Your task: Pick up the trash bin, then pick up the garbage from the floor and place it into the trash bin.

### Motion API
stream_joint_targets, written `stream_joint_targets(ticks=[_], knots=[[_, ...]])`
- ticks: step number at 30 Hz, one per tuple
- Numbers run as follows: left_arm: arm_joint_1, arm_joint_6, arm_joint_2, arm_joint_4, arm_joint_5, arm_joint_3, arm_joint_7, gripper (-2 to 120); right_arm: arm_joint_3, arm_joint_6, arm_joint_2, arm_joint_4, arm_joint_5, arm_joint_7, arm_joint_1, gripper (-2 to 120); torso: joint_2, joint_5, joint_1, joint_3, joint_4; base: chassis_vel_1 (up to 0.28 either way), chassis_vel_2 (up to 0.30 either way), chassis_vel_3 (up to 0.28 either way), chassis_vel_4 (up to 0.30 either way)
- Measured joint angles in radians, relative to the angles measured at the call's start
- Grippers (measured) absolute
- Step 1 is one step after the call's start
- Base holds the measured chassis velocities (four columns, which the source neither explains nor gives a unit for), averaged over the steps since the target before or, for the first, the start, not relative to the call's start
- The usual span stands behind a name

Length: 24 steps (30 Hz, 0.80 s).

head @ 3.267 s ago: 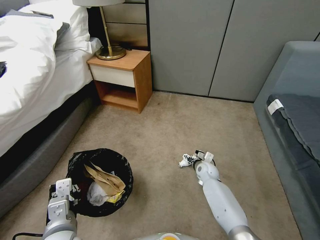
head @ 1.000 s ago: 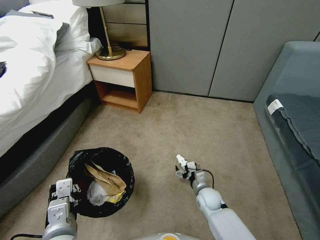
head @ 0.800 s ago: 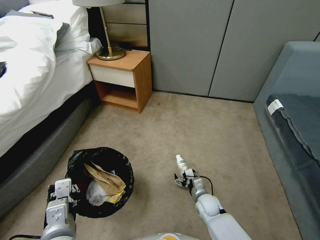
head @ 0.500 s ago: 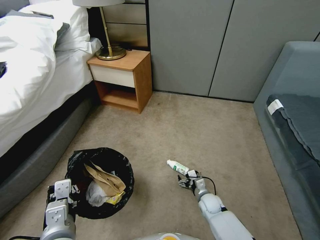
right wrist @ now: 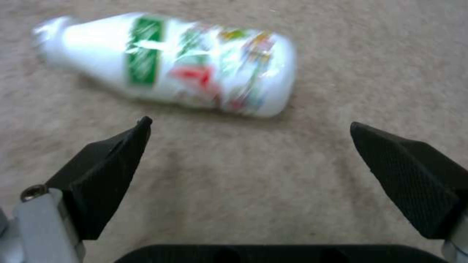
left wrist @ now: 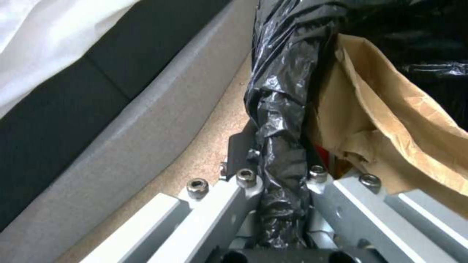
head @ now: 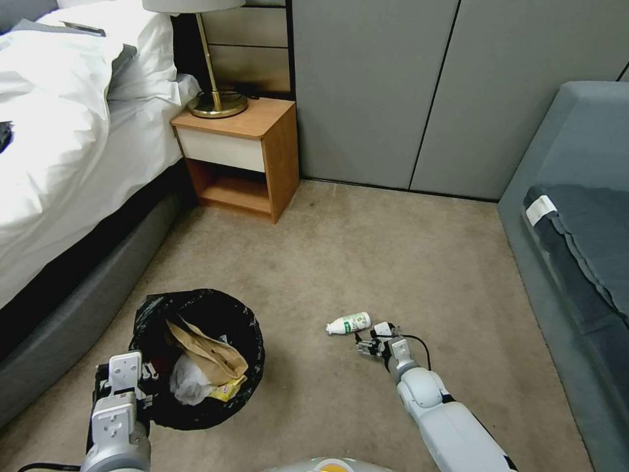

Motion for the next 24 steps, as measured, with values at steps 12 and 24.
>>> stream_joint_targets(ticks=[12, 24], knots=[[0.001, -0.006, 0.0, -0.002, -0.007, -0.001, 0.0, 1, -0.052, -0.006, -0.002, 0.053, -0.04, -0.002, -0.035, 99, 0.0, 0.0, 0.0, 0.0, 0.0, 0.0, 0.0, 0.0, 0.0], [0.003, -0.007, 0.0, -0.007, -0.008, -0.002, 0.0, 1, -0.064, 0.046, -0.008, 0.072, -0.127, 0.005, -0.019, 99, 0.0, 0.0001, 0.0, 0.0, 0.0001, 0.0, 0.0, 0.0, 0.0]])
